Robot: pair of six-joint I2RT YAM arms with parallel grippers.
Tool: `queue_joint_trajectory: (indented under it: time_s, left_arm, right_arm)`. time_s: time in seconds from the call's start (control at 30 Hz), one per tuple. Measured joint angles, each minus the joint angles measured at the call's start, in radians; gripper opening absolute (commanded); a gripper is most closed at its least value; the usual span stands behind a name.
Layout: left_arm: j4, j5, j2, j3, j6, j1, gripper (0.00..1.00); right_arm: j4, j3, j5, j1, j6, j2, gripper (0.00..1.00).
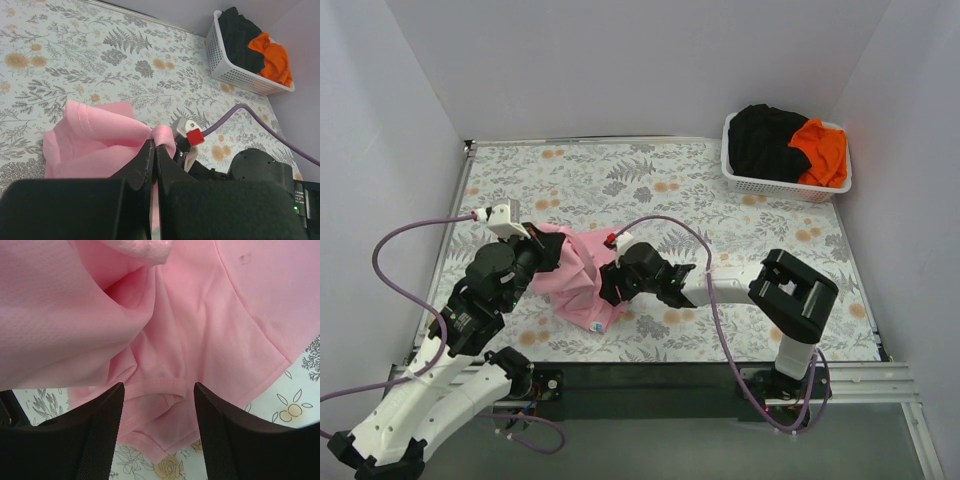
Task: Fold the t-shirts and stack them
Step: Flatten the tshirt out
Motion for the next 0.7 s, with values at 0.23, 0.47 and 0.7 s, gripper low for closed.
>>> queue_joint_trajectory:
  time_s: [0.23,0.47,0.7]
  left_arm:
    - [-0.011,-0.016,-0.012,0.000,0.000,0.000,0.00]
    - [-0.014,-0.017,-0.011,0.000,0.000,0.000,0.00]
    - [-0.015,-0.019,-0.011,0.000,0.000,0.000,0.00]
  right_arm:
    - [0.016,0.060,-0.002,0.000,0.004,0.078,0.50]
    - [0.027,0.071,-0.006,0.000,0.008,0.109,0.47]
    - [0.031,0.050,-0.005,0.000,0.007,0.109,0.45]
